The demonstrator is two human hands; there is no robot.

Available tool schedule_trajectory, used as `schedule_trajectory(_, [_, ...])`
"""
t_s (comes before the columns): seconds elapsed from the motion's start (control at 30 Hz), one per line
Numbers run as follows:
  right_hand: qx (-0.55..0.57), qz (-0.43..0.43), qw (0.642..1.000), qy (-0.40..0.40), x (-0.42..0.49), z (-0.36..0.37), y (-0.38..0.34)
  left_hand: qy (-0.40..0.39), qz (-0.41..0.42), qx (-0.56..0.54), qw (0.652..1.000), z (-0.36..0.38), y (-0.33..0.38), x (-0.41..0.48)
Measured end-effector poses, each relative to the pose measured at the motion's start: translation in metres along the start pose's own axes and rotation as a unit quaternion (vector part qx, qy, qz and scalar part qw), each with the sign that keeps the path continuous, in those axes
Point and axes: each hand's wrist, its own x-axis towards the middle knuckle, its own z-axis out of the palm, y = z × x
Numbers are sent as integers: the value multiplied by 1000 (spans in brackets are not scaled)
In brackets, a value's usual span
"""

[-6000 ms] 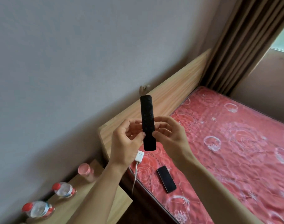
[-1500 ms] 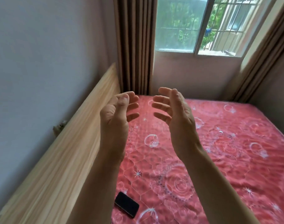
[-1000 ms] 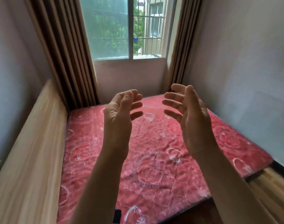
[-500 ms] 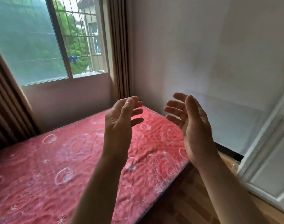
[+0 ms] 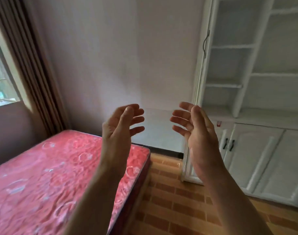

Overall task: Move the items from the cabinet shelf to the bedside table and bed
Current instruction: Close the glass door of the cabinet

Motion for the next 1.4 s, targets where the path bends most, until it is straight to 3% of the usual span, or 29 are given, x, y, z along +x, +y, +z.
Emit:
schedule_trajectory(0.33, [-50,-34,994,92,51,-87,-7,-92,-15,-59,994,98,-48,49])
schedule_trajectory(0.83, [-103,-75,978,166,202,-121,36,-172,11,-104,980,179,-121,202])
schedule_trajectory(1.4, [-119,-113,976,146,332,-206,73,-190,47,-51,979,296,-187,292])
